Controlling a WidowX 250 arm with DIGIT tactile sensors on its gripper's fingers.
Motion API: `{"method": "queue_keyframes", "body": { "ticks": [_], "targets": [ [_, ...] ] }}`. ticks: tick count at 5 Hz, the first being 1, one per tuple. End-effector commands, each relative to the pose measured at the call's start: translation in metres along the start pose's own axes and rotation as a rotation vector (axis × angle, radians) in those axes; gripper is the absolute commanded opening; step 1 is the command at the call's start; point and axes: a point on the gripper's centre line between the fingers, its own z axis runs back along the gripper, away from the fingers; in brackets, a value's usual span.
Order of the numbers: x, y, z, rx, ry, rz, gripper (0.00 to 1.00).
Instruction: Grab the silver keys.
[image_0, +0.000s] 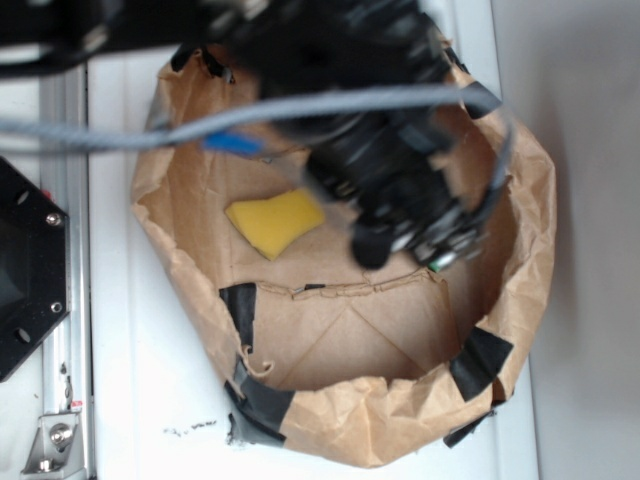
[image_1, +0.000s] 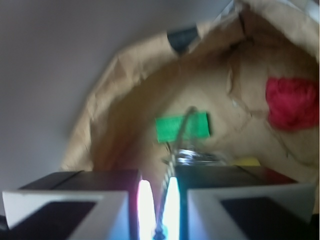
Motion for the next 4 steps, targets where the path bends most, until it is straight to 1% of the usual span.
{"method": "queue_keyframes", "body": {
  "ticks": [1, 2, 3, 4],
  "targets": [
    [-0.020, -0.009, -0.006, 0.069, -0.065, -0.205, 0.00],
    [-0.042, -0.009, -0.019, 0.123, -0.101, -0.276, 0.00],
    [-0.054, -0.008, -0.032, 0.176, -0.182, -0.288, 0.00],
    [-0.054, -0.010, -0.042, 0.201, -0.229, -0.287, 0.00]
  ]
}}
